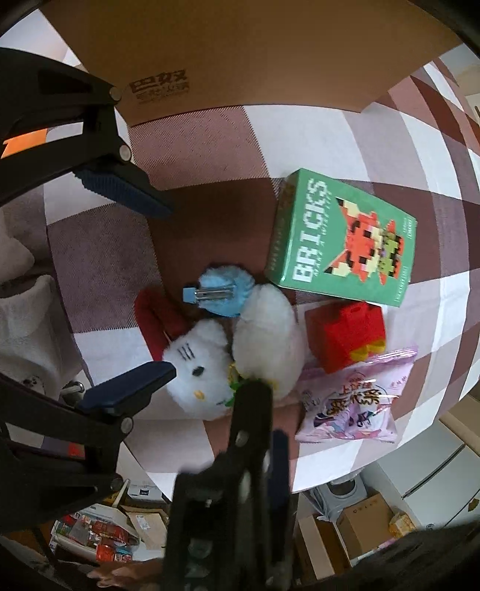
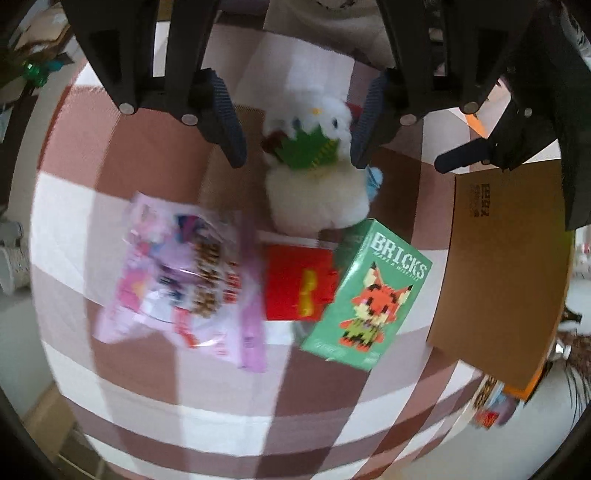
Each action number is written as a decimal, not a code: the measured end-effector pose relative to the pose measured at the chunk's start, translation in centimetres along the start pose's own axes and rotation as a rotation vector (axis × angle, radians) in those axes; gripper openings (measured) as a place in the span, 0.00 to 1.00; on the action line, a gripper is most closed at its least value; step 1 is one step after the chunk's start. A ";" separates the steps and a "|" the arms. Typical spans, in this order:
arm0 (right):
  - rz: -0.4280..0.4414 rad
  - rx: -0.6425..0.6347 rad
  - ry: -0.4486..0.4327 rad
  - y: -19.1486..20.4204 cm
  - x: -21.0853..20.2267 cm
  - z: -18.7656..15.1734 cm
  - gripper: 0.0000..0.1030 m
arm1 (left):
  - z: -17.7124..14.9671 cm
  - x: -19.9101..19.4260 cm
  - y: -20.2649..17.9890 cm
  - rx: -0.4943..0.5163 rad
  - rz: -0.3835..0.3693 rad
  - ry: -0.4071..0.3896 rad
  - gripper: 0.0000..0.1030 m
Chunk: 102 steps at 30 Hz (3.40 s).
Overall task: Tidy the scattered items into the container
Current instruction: 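Move both tools to the remaining items on the tablecloth, then grasp the blue fluffy keychain with the left tool while the right tool grasps the white plush, then carry the blue keychain with the left tool while the right tool carries the plush over the box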
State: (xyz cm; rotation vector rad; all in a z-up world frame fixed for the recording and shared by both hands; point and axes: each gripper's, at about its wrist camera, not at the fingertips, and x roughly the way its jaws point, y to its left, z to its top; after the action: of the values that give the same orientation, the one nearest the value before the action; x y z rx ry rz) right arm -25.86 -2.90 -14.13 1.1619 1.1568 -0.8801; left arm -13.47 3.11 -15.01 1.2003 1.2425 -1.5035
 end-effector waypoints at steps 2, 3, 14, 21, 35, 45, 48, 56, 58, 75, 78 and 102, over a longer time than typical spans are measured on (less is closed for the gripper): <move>-0.011 -0.027 0.034 0.8 1.3 0.7 0.59 | -0.1 0.4 0.4 -0.011 0.011 0.006 0.79; -0.013 -0.030 0.047 0.9 1.8 0.8 0.60 | -0.2 0.5 0.6 -0.019 0.013 0.008 0.79; -0.013 0.000 0.068 1.0 5.1 1.9 0.60 | 0.1 1.2 2.1 -0.065 0.016 0.022 0.79; -0.024 0.083 0.022 -1.2 3.5 0.8 0.54 | 1.1 2.0 0.8 -0.006 0.023 0.030 0.79; -0.033 0.242 -0.002 -5.6 1.9 -2.2 0.54 | 2.5 3.6 -0.9 0.046 0.087 -0.002 0.50; -0.018 0.237 -0.021 -5.7 0.7 -2.9 0.54 | 1.8 1.3 -0.9 0.013 0.025 -0.015 0.32; -0.021 0.226 -0.033 -5.1 -0.1 -2.8 0.54 | 1.4 0.1 -1.5 0.020 0.030 -0.029 0.32; -0.026 0.202 -0.056 -4.6 -1.2 -3.2 0.54 | 1.1 -0.3 -0.3 0.029 0.028 -0.037 0.32; -0.023 0.206 -0.054 -4.6 -1.0 -3.3 0.54 | 1.8 0.7 -0.4 0.054 0.049 -0.023 0.32; -0.018 0.243 -0.067 -5.2 -1.0 -4.7 0.54 | 1.7 0.7 1.2 0.060 0.033 -0.023 0.24; -0.023 0.237 -0.075 -5.1 -1.6 -4.6 0.54 | 1.7 -0.6 0.8 0.072 0.034 -0.041 0.24; -0.030 0.036 -0.173 3.3 -8.6 -2.0 0.54 | 1.7 -13.3 0.8 0.048 0.081 -0.185 0.25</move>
State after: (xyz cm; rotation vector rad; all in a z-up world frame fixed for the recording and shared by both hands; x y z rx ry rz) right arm -25.05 -0.63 -5.05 1.0775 1.0233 -1.0072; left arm -10.26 1.57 -2.09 1.1010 1.0293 -1.5541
